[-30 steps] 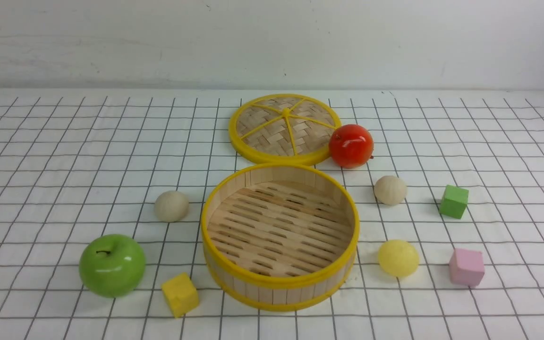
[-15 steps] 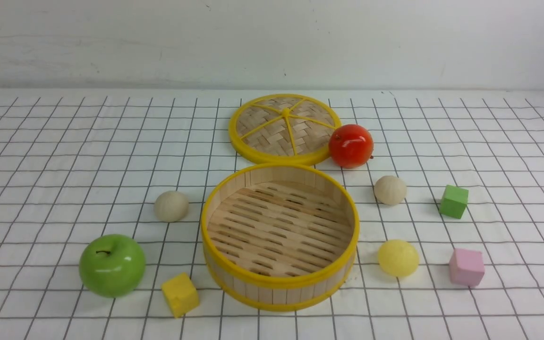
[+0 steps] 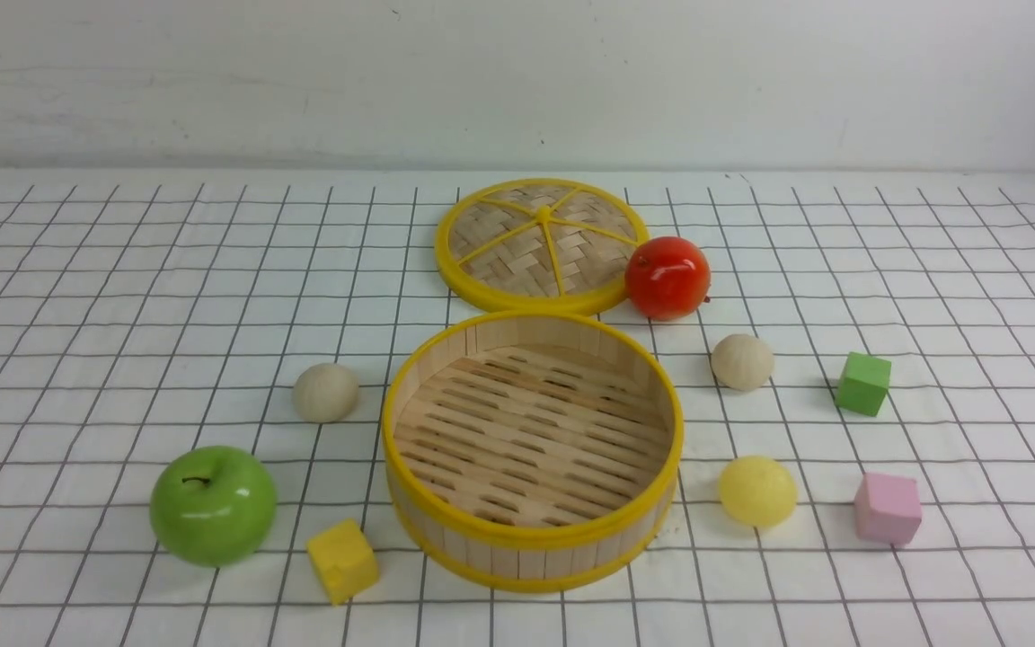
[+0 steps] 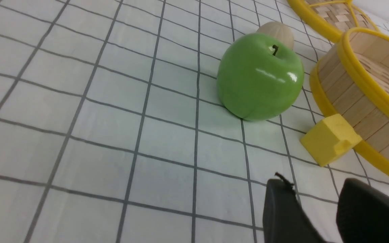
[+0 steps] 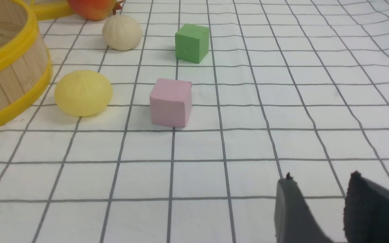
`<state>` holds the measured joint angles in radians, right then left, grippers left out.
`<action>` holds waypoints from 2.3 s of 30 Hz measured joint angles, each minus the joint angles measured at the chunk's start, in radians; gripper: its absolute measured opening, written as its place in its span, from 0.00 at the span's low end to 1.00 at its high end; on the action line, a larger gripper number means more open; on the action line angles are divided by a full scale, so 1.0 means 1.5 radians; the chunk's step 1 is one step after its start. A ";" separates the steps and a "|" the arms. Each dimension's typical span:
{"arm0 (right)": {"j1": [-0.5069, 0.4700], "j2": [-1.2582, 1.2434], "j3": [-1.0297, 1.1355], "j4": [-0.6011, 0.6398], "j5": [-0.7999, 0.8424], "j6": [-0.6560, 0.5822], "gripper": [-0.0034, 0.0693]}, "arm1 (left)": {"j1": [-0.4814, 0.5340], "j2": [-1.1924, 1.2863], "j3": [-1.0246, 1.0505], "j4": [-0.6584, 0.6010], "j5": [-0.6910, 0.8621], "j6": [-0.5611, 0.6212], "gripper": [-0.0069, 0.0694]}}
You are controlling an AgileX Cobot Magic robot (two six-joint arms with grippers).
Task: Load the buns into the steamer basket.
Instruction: Use the left arm to grab a steamed stuffed bun
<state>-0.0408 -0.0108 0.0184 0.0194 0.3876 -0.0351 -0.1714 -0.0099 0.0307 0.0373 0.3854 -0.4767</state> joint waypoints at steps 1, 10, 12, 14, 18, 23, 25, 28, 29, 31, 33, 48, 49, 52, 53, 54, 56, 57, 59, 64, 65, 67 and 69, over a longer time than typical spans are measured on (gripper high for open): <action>0.000 0.000 0.000 0.000 0.000 0.000 0.38 | 0.000 0.000 0.000 0.000 0.000 0.000 0.40; 0.000 0.000 0.000 0.000 0.000 0.000 0.38 | 0.000 0.000 0.000 0.000 -0.001 0.000 0.40; 0.000 0.000 0.000 0.000 0.000 0.000 0.38 | 0.000 0.000 0.000 0.003 -0.023 0.001 0.40; 0.000 0.000 0.000 0.000 0.000 0.000 0.38 | 0.000 0.000 0.000 0.002 -0.060 0.001 0.40; 0.000 0.000 0.000 0.000 0.000 -0.001 0.38 | 0.000 0.000 0.000 -0.017 -0.152 0.001 0.40; 0.000 0.000 0.000 0.000 0.000 -0.001 0.38 | 0.000 0.000 0.000 -0.025 -0.292 0.008 0.40; 0.000 0.000 0.000 0.000 0.000 -0.001 0.38 | 0.000 0.000 -0.009 -0.025 -0.294 0.010 0.40; 0.000 0.000 0.000 0.000 0.000 -0.001 0.38 | 0.000 0.002 -0.074 -0.014 -0.265 0.019 0.40; 0.000 0.000 0.000 0.000 0.000 -0.001 0.38 | 0.000 0.003 -0.074 -0.012 -0.263 0.021 0.40; 0.000 0.000 0.000 0.000 0.000 -0.001 0.38 | 0.000 0.039 -0.162 0.009 -0.230 0.032 0.40; 0.000 0.000 0.000 0.000 0.000 -0.001 0.38 | 0.000 0.080 -0.222 0.021 -0.201 0.036 0.40; 0.000 0.000 0.000 0.000 0.000 -0.001 0.38 | 0.000 0.563 -0.440 0.043 -0.091 0.030 0.40; 0.000 0.000 0.000 0.000 0.000 -0.001 0.38 | 0.000 0.590 -0.441 0.039 -0.106 0.028 0.40; 0.000 0.000 0.000 0.000 0.000 -0.001 0.38 | 0.000 0.673 -0.458 0.035 -0.128 0.026 0.40; 0.000 0.000 0.000 0.000 0.000 -0.001 0.38 | 0.000 0.729 -0.481 0.034 -0.116 0.025 0.40; 0.000 0.000 0.000 0.000 0.000 -0.001 0.38 | 0.000 0.763 -0.505 0.033 -0.101 0.025 0.40; 0.000 0.000 0.000 0.000 0.000 -0.001 0.38 | 0.000 0.804 -0.546 0.033 -0.076 0.024 0.40; 0.000 0.000 0.000 0.000 0.000 -0.001 0.38 | 0.000 0.857 -0.599 0.032 -0.037 0.024 0.40; 0.000 0.000 0.000 0.000 0.000 -0.001 0.38 | 0.000 0.926 -0.665 0.030 0.015 0.023 0.40; 0.000 0.000 0.000 0.000 0.000 -0.001 0.38 | 0.000 1.063 -0.818 -0.017 0.114 0.023 0.40; 0.000 0.000 0.000 0.000 0.000 -0.001 0.38 | 0.000 1.082 -0.840 -0.030 0.128 0.026 0.40; 0.000 0.000 0.000 0.000 0.000 -0.001 0.38 | 0.000 1.119 -0.883 -0.052 0.153 0.036 0.40; 0.000 0.000 0.000 0.000 0.000 -0.001 0.38 | 0.000 1.149 -0.917 -0.067 0.175 0.053 0.40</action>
<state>-0.0408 -0.0108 0.0184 0.0194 0.3876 -0.0371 -0.1714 1.7130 -1.3452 -0.0631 0.6473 -0.3966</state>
